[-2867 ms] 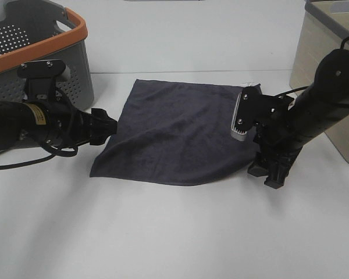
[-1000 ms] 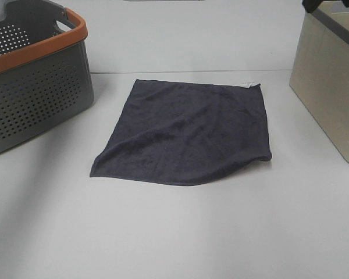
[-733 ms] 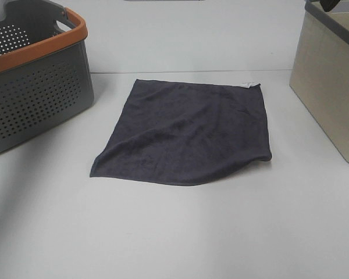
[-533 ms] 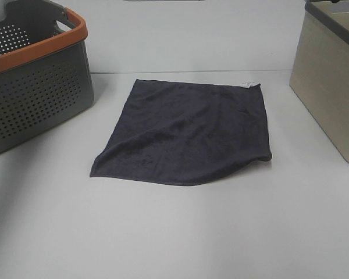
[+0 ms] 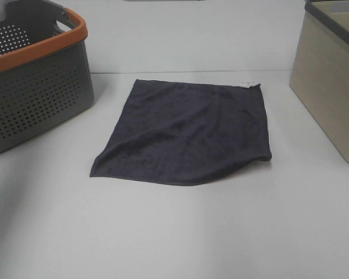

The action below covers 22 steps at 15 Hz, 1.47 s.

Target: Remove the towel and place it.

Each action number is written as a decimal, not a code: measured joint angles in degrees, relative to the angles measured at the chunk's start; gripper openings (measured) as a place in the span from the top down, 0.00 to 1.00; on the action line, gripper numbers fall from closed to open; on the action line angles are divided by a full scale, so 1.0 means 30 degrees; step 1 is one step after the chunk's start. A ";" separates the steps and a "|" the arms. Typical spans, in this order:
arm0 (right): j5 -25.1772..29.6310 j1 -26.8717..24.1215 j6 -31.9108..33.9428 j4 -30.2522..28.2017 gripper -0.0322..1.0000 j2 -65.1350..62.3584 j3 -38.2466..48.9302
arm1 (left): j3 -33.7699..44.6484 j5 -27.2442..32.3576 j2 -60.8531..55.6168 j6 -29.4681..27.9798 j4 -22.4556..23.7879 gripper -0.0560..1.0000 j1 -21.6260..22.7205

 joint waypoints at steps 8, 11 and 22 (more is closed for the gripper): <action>0.0000 0.0000 0.0000 0.0000 0.25 -0.4603 0.5099 | 0.6665 -0.0477 -0.6780 0.0325 -0.0592 0.15 0.0000; -0.0745 0.0000 -0.0038 0.0000 0.25 -0.7563 0.8480 | 0.9129 -0.0477 -1.0141 0.0344 -0.1910 0.15 0.0000; -0.3552 0.0000 -0.0038 0.0000 0.25 -1.7895 1.8354 | 1.3904 -0.0439 -1.9175 0.0401 -0.2215 0.15 0.0000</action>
